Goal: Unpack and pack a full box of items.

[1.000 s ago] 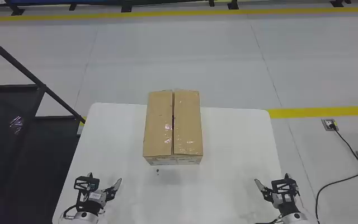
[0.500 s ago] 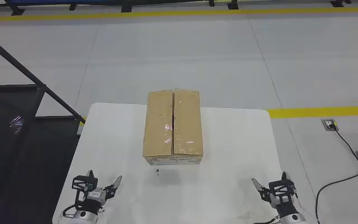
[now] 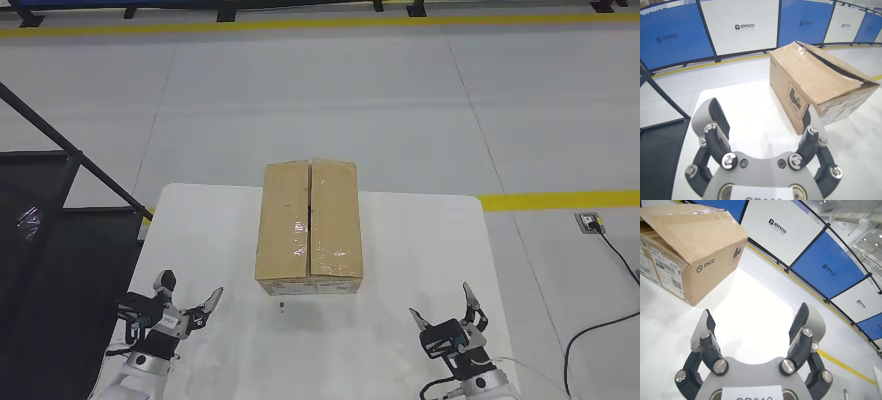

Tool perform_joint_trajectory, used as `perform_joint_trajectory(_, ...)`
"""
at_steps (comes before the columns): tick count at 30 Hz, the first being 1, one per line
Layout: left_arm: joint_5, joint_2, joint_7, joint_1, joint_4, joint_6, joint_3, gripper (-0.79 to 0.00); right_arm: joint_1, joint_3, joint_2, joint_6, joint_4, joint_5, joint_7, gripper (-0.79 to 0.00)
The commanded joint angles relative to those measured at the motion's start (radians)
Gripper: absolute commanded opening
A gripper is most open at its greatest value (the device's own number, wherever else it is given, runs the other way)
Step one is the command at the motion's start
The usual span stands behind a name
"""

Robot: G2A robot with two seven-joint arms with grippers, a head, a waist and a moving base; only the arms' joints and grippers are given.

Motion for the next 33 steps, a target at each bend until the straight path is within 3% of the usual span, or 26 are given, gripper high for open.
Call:
perform_joint_trajectory(1,0.002,0.0,-0.001,0.0,0.0,0.006,0.001,0.0,0.0,0.0,0.0,0.0,0.0,0.005,-0.001,0.0)
perform_joint_trajectory(8,-0.003,-0.001,-0.003,-0.002,0.001,0.008,0.002,0.0,0.003,-0.003,0.0,-0.003,-0.002,0.001,-0.001,0.0)
perform_joint_trajectory(11,-0.07,-0.007,-0.06,-0.054,0.026,0.038,0.022,0.0,0.057,-0.091,-0.007,-0.045,-0.007,-0.076,0.018,0.0)
perform_joint_trajectory(17,-0.126,-0.016,-0.109,-0.125,0.071,0.1,0.043,0.0,0.194,-0.314,-0.04,-0.009,0.026,-0.259,0.121,0.0)
perform_joint_trajectory(25,-0.16,-0.023,-0.099,-0.142,0.104,0.121,0.043,0.0,0.329,-0.508,-0.093,0.121,0.095,-0.462,0.259,0.0)
perform_joint_trajectory(33,-0.163,-0.027,-0.086,-0.139,0.102,0.118,0.046,0.0,0.488,-0.606,-0.153,0.182,0.227,-0.517,0.352,0.0)
